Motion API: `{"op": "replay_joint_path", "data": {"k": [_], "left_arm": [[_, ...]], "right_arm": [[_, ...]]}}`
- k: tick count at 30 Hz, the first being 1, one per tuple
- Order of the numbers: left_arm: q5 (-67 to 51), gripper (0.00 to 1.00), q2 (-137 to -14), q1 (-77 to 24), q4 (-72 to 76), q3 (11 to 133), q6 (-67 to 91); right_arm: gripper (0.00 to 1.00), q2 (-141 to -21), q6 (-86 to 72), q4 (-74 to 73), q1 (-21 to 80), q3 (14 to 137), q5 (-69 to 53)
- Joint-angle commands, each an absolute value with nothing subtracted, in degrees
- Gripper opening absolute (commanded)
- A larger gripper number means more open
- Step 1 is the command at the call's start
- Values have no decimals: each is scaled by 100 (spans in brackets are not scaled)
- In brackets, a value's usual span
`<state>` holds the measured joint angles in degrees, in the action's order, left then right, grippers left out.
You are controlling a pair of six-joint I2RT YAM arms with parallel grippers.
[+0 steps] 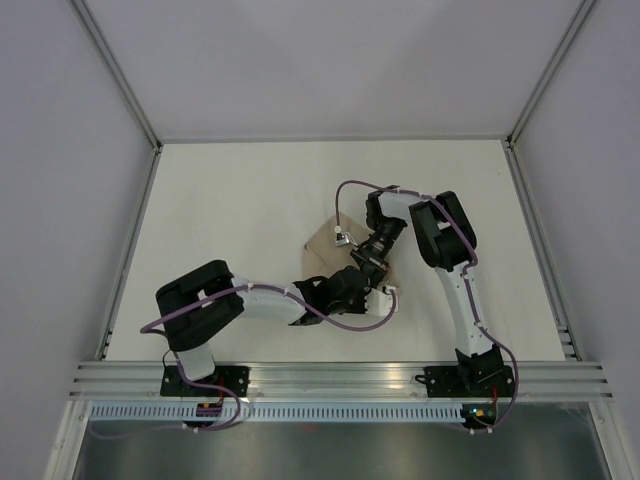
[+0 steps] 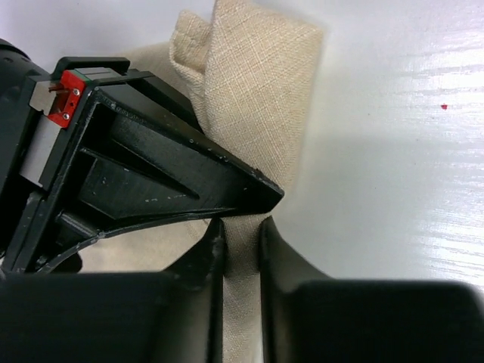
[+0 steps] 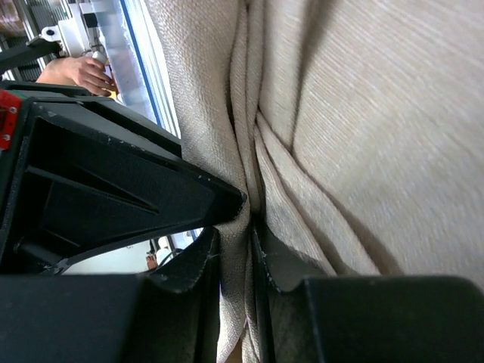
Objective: Fold the napkin, place the utensils inside, and roll it up
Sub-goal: Roll the napkin with the utensil
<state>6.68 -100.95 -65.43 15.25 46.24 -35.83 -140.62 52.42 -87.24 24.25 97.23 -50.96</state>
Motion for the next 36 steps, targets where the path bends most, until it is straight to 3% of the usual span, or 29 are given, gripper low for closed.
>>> {"op": "replay_joint_path", "data": {"k": [1, 4, 9, 12, 23, 29, 36], "left_arm": [[0, 8, -10459, -6328, 546, 4842, -3349], [-483, 2, -10547, -6258, 221, 5001, -3278], [-1220, 2, -10617, -6135, -228, 5168, -3217], [-1458, 2, -10626, -6117, -307, 5168, -3234], [-2713, 2, -10705, -5687, -852, 5589, -3015], [-3811, 2, -10995, -5248, -1178, 5932, -2804], [-5386, 2, -11609, -4641, -1756, 6512, -2523]], "right_arm": [[13, -14370, 5555, -7752, 2400, 9800, -4333], [22, -14309, 5555, -7717, 2399, 9782, -4368], [49, -13774, 5371, -7349, 2329, 9607, -4386], [57, -13343, 5178, -7068, 2233, 9536, -4386], [65, -11427, 4667, -5714, 1215, 8676, -4913], [65, -9671, 4421, -3957, 879, 6806, -4624], [75, -7499, 4544, -2270, 1036, 4424, -4194]]}}
